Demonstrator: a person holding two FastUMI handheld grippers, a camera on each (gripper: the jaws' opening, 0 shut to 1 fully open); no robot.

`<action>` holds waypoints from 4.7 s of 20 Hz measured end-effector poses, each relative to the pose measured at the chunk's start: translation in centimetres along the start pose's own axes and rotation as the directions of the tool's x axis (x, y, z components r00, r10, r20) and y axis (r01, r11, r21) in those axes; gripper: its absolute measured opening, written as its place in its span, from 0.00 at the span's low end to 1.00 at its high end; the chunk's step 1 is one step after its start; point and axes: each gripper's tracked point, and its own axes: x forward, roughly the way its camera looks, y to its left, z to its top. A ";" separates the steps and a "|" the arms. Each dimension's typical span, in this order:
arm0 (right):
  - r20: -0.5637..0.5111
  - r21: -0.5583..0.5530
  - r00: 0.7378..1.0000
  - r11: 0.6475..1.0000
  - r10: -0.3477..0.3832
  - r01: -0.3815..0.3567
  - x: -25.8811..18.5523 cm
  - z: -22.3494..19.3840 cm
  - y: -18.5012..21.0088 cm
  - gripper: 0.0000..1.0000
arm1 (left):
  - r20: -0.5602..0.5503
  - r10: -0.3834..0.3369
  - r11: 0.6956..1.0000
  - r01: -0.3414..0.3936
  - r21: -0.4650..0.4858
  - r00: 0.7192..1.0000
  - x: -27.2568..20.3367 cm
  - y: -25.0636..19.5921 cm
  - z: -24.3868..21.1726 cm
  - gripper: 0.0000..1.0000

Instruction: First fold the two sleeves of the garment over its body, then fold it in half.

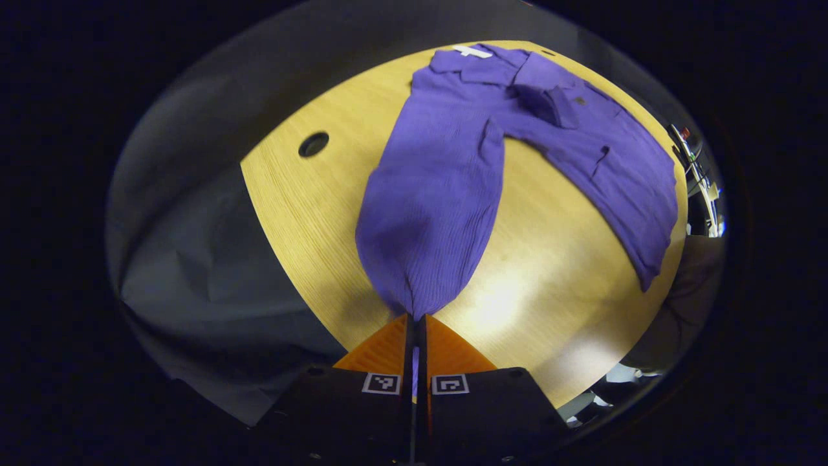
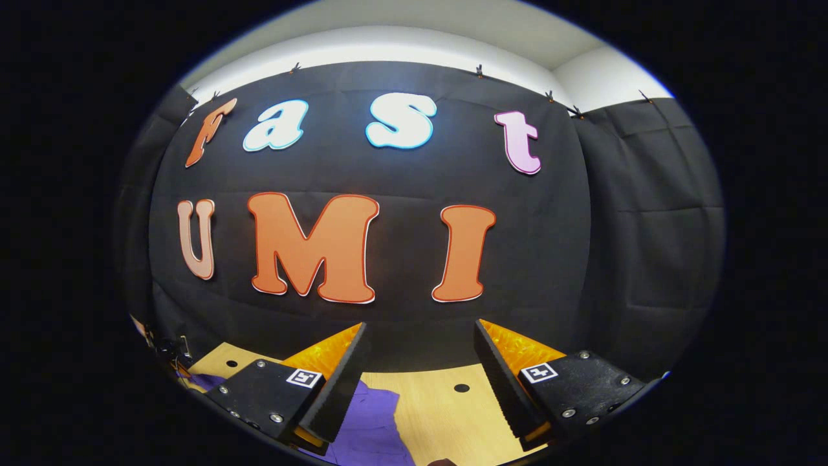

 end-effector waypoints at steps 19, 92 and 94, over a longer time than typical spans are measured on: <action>-0.046 -0.116 0.997 0.991 0.056 -0.061 0.8 -4.8 -8.3 0.96 | 0.222 -0.014 0.902 -0.083 0.424 0.975 -15.8 -11.7 33.4 0.04; -0.982 -0.010 0.187 0.967 0.039 -0.254 -17.9 -47.9 -1.3 0.97 | 0.025 -0.025 0.684 0.035 -0.729 0.999 2.0 -33.3 0.0 0.99; -0.988 0.000 0.148 0.967 0.039 -0.254 -18.8 -48.4 -1.1 0.97 | -0.003 -0.048 0.677 0.030 -0.736 0.999 1.5 -33.8 -0.8 1.00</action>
